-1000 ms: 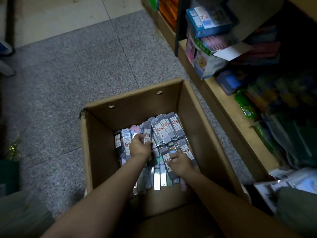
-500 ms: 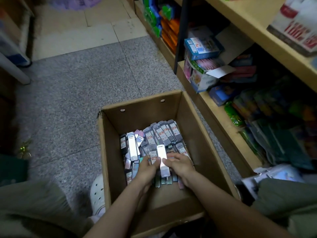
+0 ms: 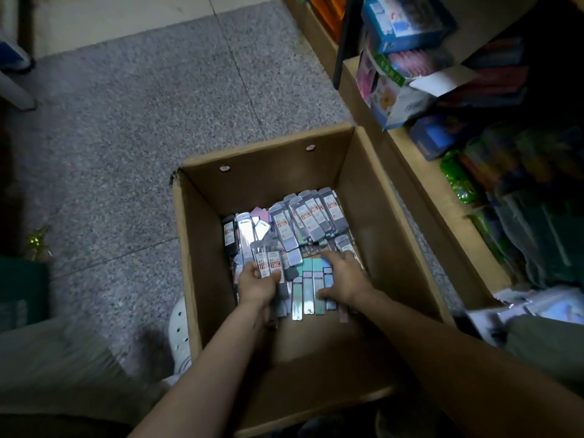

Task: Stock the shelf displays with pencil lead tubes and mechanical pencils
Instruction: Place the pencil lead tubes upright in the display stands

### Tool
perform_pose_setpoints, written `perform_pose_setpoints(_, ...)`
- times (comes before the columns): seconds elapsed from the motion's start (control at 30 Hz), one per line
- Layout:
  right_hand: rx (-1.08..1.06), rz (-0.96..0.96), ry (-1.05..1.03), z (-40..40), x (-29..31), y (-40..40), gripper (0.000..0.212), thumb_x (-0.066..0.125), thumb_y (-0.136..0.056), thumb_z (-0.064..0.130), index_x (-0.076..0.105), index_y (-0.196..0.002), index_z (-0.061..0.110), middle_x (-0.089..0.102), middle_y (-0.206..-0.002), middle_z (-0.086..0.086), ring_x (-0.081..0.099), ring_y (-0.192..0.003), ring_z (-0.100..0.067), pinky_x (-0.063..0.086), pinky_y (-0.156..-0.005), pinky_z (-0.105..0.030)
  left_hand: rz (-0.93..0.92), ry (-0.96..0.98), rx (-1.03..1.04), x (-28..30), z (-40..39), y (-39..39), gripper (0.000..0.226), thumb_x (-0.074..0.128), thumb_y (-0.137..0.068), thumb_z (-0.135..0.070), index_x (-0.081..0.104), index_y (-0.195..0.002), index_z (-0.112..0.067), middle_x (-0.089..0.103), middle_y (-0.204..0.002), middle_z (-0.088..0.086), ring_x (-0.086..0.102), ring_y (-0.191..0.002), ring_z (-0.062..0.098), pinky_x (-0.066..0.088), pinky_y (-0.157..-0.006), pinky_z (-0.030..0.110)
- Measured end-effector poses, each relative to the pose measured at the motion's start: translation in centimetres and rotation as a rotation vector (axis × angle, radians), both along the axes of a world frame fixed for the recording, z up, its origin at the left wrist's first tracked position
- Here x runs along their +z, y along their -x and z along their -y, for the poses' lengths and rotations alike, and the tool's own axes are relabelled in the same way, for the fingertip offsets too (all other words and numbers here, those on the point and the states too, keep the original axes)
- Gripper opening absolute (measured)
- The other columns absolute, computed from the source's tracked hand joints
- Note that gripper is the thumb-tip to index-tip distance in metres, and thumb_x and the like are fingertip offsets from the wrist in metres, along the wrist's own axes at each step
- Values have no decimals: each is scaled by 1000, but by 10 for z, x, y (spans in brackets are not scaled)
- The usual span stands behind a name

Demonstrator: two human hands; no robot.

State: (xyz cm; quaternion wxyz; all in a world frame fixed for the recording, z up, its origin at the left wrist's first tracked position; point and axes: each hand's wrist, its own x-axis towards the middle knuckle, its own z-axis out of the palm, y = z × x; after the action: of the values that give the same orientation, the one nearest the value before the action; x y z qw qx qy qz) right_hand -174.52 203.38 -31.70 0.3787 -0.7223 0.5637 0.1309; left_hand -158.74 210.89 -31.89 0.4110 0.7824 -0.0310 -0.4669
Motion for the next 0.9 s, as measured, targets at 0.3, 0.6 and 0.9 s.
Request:
perform_pose_setpoints(0.3, 239, -126, 175, -4, -29, -10, 107, 90, -54, 50, 33, -143, 31, 30, -137, -7, 33, -127, -25, 42, -100, -41, -65, 3, -10, -3, 4, 13, 18, 63, -88, 5, 59, -100, -7, 69, -89, 5, 65, -85, 23, 54, -85, 40)
perform_pose_setpoints(0.6, 3, 147, 91, -2, -20, -13, 79, 87, -69, 15, 35, -128, 25, 54, -125, -8, 54, -116, -26, 49, -92, -38, -45, -12, -48, 5, 1, 11, 17, 64, -87, 4, 59, -92, -11, 70, -96, 10, 67, -89, 27, 56, -86, 44)
perform_pose_setpoints(0.9, -448, 663, 107, 25, 77, -8, 64, 83, -71, 2, 56, -124, 25, 60, -75, 6, 58, -59, -2, 54, -59, -19, 97, 168, -488, 90, 41, -11, 24, 66, -89, -3, 56, -110, -10, 69, -103, 8, 66, -93, 22, 58, -78, 36)
